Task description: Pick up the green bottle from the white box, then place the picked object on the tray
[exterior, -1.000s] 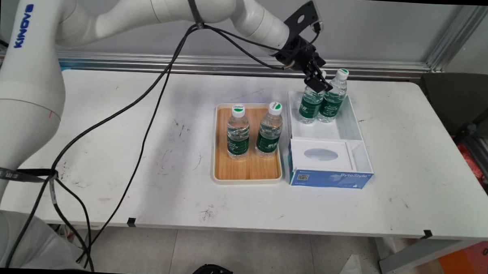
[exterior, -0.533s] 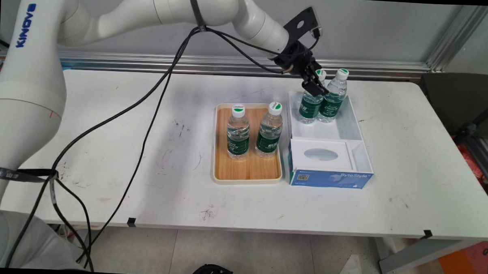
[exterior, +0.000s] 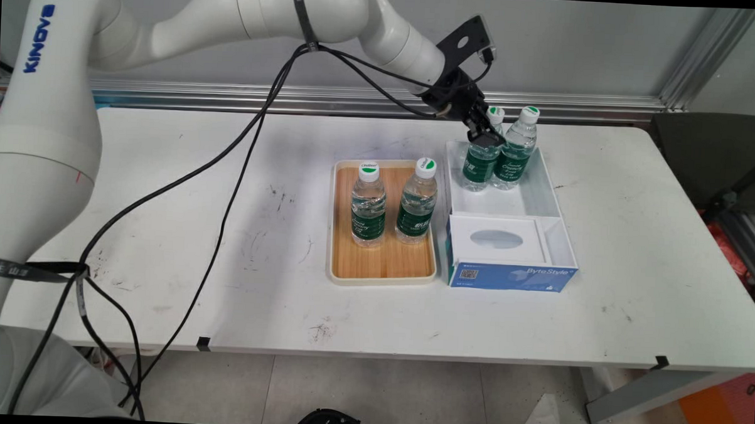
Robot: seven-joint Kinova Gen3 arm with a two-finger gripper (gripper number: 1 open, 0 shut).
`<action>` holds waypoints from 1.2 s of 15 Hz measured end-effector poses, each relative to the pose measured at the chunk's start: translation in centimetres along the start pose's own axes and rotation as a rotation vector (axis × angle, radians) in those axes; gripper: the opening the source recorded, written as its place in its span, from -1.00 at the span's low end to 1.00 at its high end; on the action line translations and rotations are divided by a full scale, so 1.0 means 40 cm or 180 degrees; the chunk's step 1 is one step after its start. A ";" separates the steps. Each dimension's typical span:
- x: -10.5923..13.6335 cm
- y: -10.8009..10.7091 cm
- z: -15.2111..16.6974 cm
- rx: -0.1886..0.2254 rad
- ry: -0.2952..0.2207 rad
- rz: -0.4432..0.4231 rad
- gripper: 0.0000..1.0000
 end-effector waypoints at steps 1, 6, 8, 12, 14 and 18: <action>-0.001 0.001 0.000 -0.0001 -0.0003 -0.0006 -1.00; 0.004 0.001 -0.011 0.0001 0.0011 -0.0065 -1.00; 0.012 -0.003 -0.021 0.0013 0.0031 -0.0074 -1.00; 0.038 -0.012 -0.072 0.0040 0.0099 -0.0077 -1.00; 0.047 -0.014 -0.107 0.0045 0.0123 -0.0074 -1.00; 0.048 -0.014 -0.162 0.0032 0.0124 -0.0070 -1.00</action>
